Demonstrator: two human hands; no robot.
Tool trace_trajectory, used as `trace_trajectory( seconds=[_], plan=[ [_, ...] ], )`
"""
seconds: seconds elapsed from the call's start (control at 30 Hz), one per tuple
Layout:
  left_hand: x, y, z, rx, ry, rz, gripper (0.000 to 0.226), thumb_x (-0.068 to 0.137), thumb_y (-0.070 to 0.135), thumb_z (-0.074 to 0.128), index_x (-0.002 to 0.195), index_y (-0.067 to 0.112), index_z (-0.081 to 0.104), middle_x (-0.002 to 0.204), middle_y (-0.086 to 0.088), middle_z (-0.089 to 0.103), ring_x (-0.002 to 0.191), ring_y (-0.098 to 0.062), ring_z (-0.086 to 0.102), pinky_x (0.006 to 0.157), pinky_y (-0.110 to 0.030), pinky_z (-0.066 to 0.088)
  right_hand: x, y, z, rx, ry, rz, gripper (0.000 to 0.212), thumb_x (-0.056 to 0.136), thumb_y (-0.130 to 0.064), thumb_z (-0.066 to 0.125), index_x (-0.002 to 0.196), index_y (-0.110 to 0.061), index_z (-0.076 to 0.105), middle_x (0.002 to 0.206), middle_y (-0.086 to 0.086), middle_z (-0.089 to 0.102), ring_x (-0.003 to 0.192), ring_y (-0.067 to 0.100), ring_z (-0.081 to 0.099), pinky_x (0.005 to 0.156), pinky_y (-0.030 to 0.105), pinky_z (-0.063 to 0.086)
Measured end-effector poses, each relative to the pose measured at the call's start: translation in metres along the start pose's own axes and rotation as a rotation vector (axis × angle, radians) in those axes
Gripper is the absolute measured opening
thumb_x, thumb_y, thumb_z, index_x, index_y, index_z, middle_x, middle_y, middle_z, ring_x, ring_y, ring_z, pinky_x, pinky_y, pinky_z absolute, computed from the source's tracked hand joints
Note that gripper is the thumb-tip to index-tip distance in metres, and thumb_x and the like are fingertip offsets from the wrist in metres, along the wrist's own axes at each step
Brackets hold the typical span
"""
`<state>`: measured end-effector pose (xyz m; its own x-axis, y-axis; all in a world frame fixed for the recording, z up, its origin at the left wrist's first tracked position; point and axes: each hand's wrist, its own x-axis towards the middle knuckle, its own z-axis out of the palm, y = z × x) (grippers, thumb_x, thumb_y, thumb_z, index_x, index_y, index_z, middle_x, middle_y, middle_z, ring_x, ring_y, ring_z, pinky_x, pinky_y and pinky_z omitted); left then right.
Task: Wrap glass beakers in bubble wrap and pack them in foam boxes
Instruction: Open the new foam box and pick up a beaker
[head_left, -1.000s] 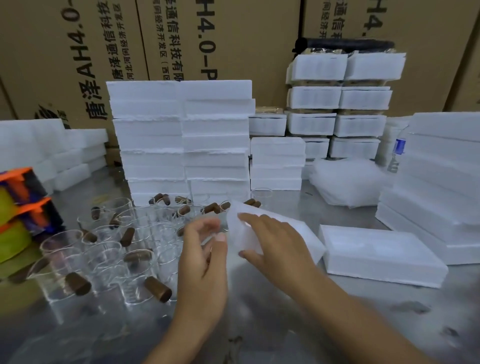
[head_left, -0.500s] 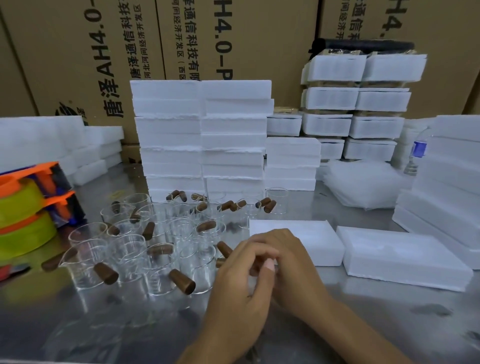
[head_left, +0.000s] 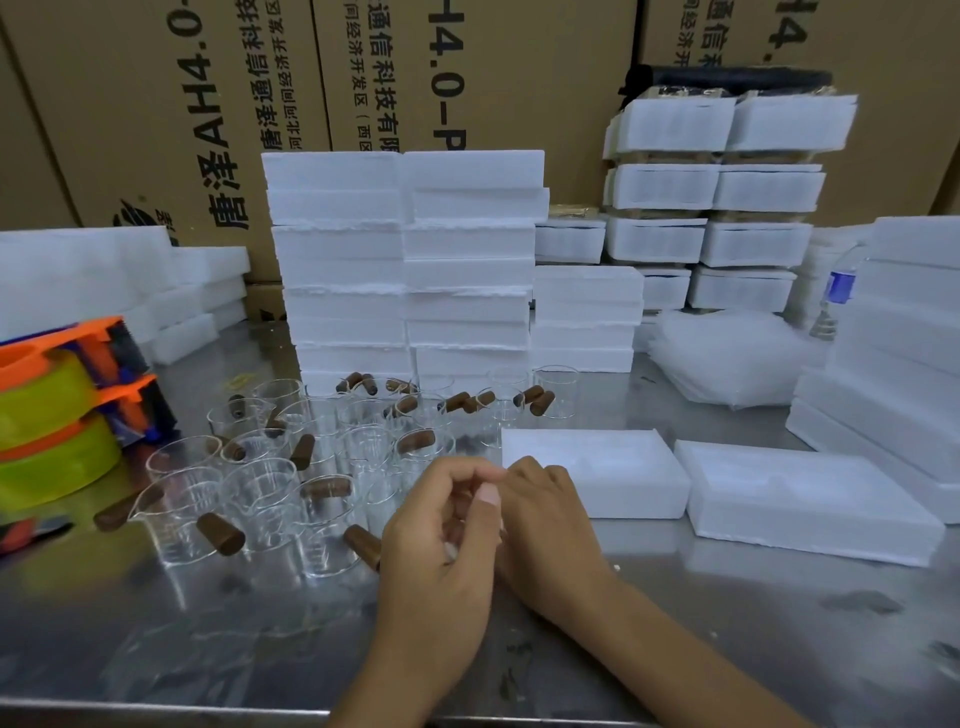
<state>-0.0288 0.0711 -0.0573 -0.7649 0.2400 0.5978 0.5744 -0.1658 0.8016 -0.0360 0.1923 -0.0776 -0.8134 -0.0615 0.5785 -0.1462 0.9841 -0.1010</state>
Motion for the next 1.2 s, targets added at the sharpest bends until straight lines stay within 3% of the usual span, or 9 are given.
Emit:
trace_trajectory(
  seconds=[0.23,0.4,0.5,0.63,0.73,0.9,1.03,1.1,1.2],
  plan=[
    [0.015,0.015,-0.006,-0.019,0.129,0.090,0.015,0.085,0.019,0.052,0.085,0.029,0.063,0.077,0.008,0.065,0.063,-0.003,0.060,0.050,-0.009,0.046,-0.001,0.014,-0.020,0.196,0.209,0.110,0.014,0.083,-0.032,0.067,0.093,-0.023,0.069,0.083,-0.014,0.064,0.084,0.012,0.050,0.076,0.023,0.025],
    [0.031,0.013,-0.011,0.084,0.208,0.101,0.014,0.091,0.018,0.053,0.090,0.032,0.058,0.088,0.019,0.064,0.086,0.000,0.061,0.073,-0.008,0.046,-0.001,0.032,-0.045,0.663,0.363,0.377,0.018,0.081,-0.025,0.071,0.082,-0.042,0.065,0.077,-0.021,0.063,0.084,-0.002,0.054,0.074,0.002,0.035],
    [0.045,0.011,-0.003,0.050,0.117,-0.045,0.014,0.091,0.024,0.057,0.103,0.031,0.056,0.102,0.021,0.061,0.095,0.011,0.057,0.071,-0.005,0.045,0.002,0.051,-0.063,0.851,0.404,0.486,0.018,0.083,-0.021,0.070,0.077,-0.038,0.066,0.070,-0.023,0.068,0.071,-0.007,0.058,0.065,0.000,0.039],
    [0.065,0.006,0.024,0.009,-0.155,-0.295,0.072,0.060,0.064,0.057,0.127,0.042,0.040,0.119,0.027,0.049,0.105,0.011,0.051,0.074,-0.011,0.043,0.000,0.076,-0.079,1.035,0.390,0.551,0.010,0.084,-0.019,0.067,0.080,-0.028,0.069,0.071,-0.011,0.072,0.072,-0.003,0.066,0.065,0.002,0.043],
    [0.073,-0.004,0.051,-0.167,-0.273,-0.432,0.080,0.056,0.060,0.065,0.129,0.032,0.044,0.128,0.009,0.055,0.112,-0.007,0.058,0.094,-0.027,0.047,-0.004,0.092,-0.083,1.059,0.357,0.565,0.006,0.082,-0.023,0.067,0.087,-0.025,0.071,0.078,-0.010,0.074,0.076,-0.001,0.068,0.064,0.002,0.043],
    [0.078,-0.019,0.083,-0.475,-0.263,-0.515,0.092,0.055,0.047,0.083,0.134,0.016,0.047,0.119,-0.007,0.065,0.097,-0.022,0.069,0.082,-0.027,0.056,-0.004,0.111,-0.091,1.042,0.298,0.559,0.028,0.068,-0.040,0.065,0.089,-0.023,0.071,0.080,-0.009,0.074,0.078,0.000,0.068,0.065,0.004,0.046],
    [0.080,-0.030,0.091,-0.549,-0.177,-0.535,0.089,0.050,0.046,0.081,0.129,0.015,0.053,0.115,-0.007,0.066,0.096,-0.025,0.069,0.076,-0.028,0.056,0.014,0.144,-0.101,0.912,0.335,0.579,0.029,0.075,-0.051,0.061,0.088,-0.026,0.068,0.071,-0.015,0.071,0.068,-0.007,0.063,0.070,0.013,0.046],
    [0.082,-0.036,0.090,-0.608,-0.118,-0.549,0.085,0.048,0.042,0.086,0.123,0.015,0.057,0.110,-0.007,0.069,0.095,-0.028,0.069,0.071,-0.029,0.057,0.031,0.177,-0.100,0.828,0.385,0.657,0.010,0.088,-0.035,0.061,0.086,-0.027,0.066,0.069,-0.012,0.070,0.067,-0.003,0.062,0.068,0.017,0.044],
    [0.083,-0.044,0.083,-0.683,-0.061,-0.558,0.083,0.042,0.038,0.084,0.118,0.013,0.059,0.100,-0.008,0.073,0.092,-0.032,0.070,0.066,-0.031,0.058,0.054,0.229,-0.086,0.579,0.438,0.741,0.009,0.089,-0.019,0.060,0.084,-0.025,0.064,0.083,-0.003,0.069,0.074,0.007,0.060,0.065,0.017,0.041]
  ],
)
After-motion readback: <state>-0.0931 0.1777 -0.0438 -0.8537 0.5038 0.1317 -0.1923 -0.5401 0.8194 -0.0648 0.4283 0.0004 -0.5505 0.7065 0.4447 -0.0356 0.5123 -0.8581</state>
